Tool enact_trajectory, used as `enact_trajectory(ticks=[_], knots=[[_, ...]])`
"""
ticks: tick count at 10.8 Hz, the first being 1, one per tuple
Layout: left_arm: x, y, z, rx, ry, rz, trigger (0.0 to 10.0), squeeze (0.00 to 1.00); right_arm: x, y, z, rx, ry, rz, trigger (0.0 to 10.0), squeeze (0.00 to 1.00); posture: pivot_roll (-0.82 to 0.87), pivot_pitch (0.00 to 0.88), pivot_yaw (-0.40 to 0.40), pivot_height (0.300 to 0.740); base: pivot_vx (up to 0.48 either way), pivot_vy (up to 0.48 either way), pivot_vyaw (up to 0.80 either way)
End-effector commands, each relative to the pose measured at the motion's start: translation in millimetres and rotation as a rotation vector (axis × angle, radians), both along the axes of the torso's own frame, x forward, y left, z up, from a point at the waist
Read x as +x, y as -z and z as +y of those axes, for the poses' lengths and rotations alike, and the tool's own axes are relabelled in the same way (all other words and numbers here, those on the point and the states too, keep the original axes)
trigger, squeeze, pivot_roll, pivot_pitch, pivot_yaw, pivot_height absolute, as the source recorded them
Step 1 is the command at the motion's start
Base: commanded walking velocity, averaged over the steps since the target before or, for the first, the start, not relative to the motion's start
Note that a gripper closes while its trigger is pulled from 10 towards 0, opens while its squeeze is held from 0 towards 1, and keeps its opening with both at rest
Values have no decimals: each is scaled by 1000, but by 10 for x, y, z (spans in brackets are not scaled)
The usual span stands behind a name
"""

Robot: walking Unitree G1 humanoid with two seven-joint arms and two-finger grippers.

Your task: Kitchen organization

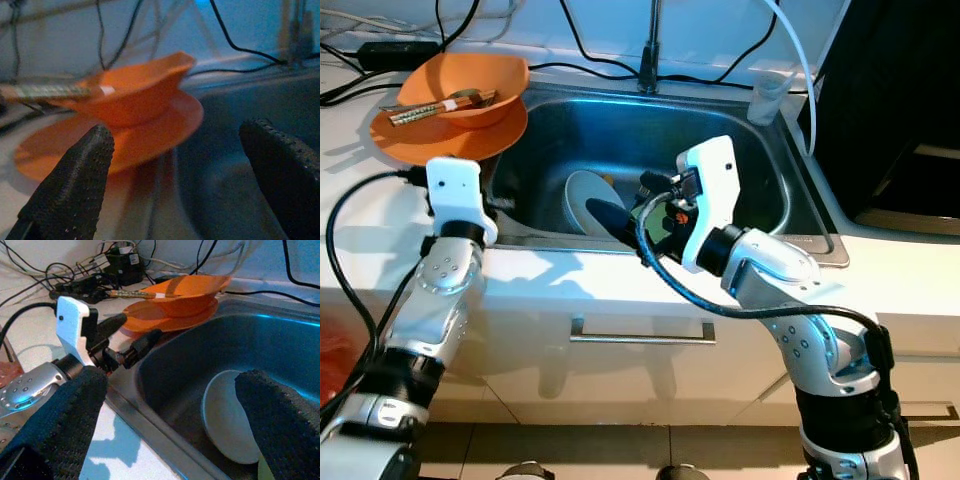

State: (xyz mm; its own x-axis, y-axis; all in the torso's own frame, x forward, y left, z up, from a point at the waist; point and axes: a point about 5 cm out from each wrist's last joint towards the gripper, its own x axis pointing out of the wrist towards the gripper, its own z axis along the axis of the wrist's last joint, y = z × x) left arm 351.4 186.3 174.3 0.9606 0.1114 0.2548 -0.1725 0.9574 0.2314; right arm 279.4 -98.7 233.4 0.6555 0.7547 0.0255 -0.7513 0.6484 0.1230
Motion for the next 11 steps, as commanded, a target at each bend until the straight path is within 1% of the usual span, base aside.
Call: enact_trajectory(ticks=[1,2,3,4,5,6,7,8,9,11], knots=[[11,104,36,37,-44,28,10000,0,-29,-19,-51,-3,17,2,10000,0,1,109,-96,740,0,0,0],[20,82,50,62,-60,12,10000,0,-36,-18,-65,-5,21,4,10000,0,-1,112,-95,740,0,0,0],[56,84,51,86,-59,16,10000,0,-37,-12,-77,-8,29,8,10000,0,-2,113,-89,740,0,0,0],[88,105,24,139,-37,33,10000,0,-42,-9,-79,-6,36,8,10000,0,-3,113,-81,740,0,0,0],[110,130,-11,187,-21,41,10000,827,-46,-13,-80,-4,41,9,10000,0,-4,115,-77,740,0,0,0],[134,167,-58,209,12,66,10000,1000,-49,-14,-81,-2,44,9,10000,0,-5,115,-72,740,0,0,0],[157,203,-62,244,-5,86,10000,1000,-58,-15,-78,1,46,9,10000,0,-7,116,-68,740,0,0,0],[189,255,-61,295,-21,127,10000,1000,-71,-17,-75,4,49,8,10000,0,-9,119,-62,740,0,0,0],[216,305,-61,321,-18,165,10000,0,-91,-19,-77,7,57,9,10000,0,-15,126,-55,740,0,0,0],[271,340,2,371,-59,227,10000,0,-139,-8,-83,12,68,18,10000,0,-22,141,-45,740,0,0,0]])
